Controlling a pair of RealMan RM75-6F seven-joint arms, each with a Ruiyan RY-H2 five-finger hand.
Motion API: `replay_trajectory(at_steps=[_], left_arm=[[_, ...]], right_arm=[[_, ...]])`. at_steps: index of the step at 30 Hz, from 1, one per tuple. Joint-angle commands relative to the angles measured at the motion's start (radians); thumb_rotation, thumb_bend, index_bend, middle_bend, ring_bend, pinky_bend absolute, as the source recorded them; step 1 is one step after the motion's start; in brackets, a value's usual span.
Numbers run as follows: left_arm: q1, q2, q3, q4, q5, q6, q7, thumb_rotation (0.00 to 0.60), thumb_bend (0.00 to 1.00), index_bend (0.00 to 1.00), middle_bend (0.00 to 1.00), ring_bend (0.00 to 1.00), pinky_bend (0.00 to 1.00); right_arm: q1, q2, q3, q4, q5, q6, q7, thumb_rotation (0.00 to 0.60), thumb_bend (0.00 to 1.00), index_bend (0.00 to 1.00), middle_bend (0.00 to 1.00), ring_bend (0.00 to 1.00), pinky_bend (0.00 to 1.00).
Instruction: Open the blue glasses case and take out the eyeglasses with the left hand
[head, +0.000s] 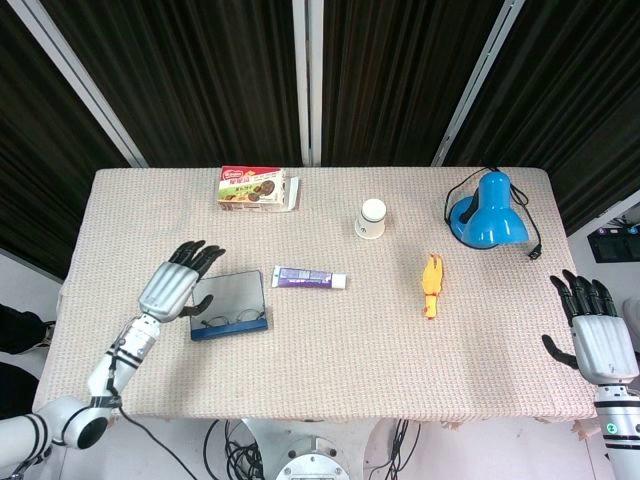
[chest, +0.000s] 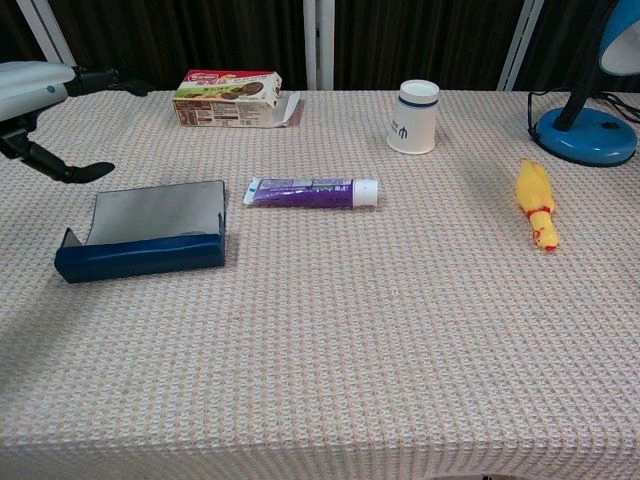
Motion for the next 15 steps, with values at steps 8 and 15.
replay_trajectory(at_steps=[8,15], left_arm=[[0.078,0.181,0.114,-0.200,0.061,-0.046,-0.043,0.600,0.39,0.08,0.23,0.00,0.14],[0.089,0.194,0.125,-0.210,0.076,-0.093,-0.067,0.600,0.47,0.08,0.25,0.00,0.14]], right_arm=[[-0.009,0.023,0.009,-0.026,-0.014,0.034,0.000,0.600,0.20,0.00,0.00,0.00,0.00],[-0.011,0.032,0.011,-0.052,-0.018,0.041,-0.017,0.600,0.20,0.00,0.00,0.00,0.00]])
